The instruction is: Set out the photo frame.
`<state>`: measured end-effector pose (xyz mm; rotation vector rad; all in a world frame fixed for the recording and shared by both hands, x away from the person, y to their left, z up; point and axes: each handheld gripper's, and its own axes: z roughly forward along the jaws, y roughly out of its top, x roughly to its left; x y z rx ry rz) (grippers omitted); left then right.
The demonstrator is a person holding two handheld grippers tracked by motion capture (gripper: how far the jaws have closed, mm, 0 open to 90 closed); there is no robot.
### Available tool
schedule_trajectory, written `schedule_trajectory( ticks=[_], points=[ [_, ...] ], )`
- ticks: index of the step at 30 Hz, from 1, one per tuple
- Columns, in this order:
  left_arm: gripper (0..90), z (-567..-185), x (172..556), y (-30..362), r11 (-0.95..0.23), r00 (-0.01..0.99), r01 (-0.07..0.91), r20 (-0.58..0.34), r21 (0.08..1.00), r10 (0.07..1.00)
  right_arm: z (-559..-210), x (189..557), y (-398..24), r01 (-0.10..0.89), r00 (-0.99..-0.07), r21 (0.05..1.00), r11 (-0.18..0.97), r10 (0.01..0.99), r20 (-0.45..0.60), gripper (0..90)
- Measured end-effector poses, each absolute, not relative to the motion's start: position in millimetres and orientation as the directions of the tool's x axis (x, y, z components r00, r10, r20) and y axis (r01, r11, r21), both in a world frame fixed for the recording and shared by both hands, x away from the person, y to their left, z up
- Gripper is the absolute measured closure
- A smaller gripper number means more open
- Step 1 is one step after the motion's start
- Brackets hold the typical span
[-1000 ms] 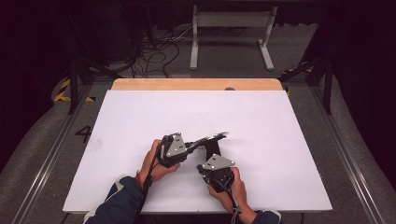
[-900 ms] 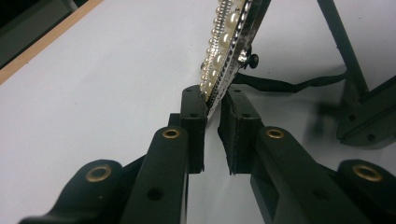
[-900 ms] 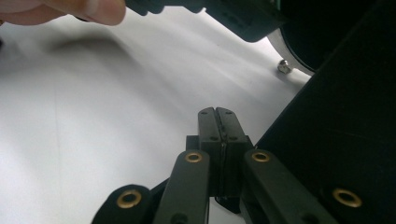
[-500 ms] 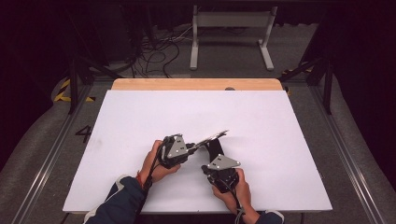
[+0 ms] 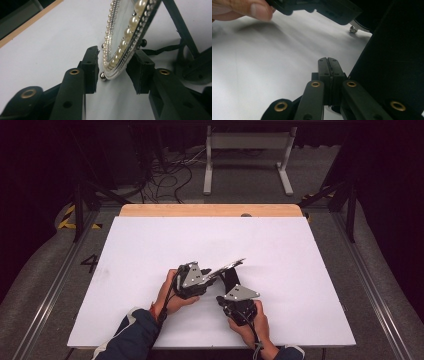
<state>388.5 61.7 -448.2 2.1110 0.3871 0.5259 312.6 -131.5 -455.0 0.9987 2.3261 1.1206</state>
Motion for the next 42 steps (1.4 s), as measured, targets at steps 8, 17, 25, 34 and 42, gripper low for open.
schedule_trajectory(
  ticks=[8, 17, 25, 34, 42],
  points=[
    [76.5, -446.0, 384.8, 63.4, -0.562, 0.869, 0.053, 0.24, 0.825, 0.434, -456.0, 312.3, -131.5, 0.439, -0.679, 0.784, 0.438, 0.734, -0.029, 90.0],
    [77.4, -442.6, 375.8, 64.0, -0.608, 0.868, 0.021, 0.287, 0.794, 0.405, -455.9, 314.9, -137.5, 0.459, -0.672, 0.779, 0.426, 0.741, -0.009, 90.0],
    [78.1, -440.5, 368.2, 62.7, -0.619, 0.866, 0.021, 0.296, 0.785, 0.404, -454.5, 317.9, -145.1, 0.467, -0.677, 0.779, 0.419, 0.735, 0.011, 90.0],
    [77.7, -441.3, 366.0, 59.8, -0.607, 0.867, 0.023, 0.287, 0.794, 0.408, -453.2, 323.7, -156.7, 0.438, -0.714, 0.778, 0.451, 0.7, -0.004, 90.0],
    [65.1, -439.7, 368.1, 59.9, -0.546, 0.874, 0.039, 0.236, 0.837, 0.425, -450.2, 322.0, -159.5, 0.411, -0.734, 0.778, 0.475, 0.679, -0.027, 90.0]
  ],
)
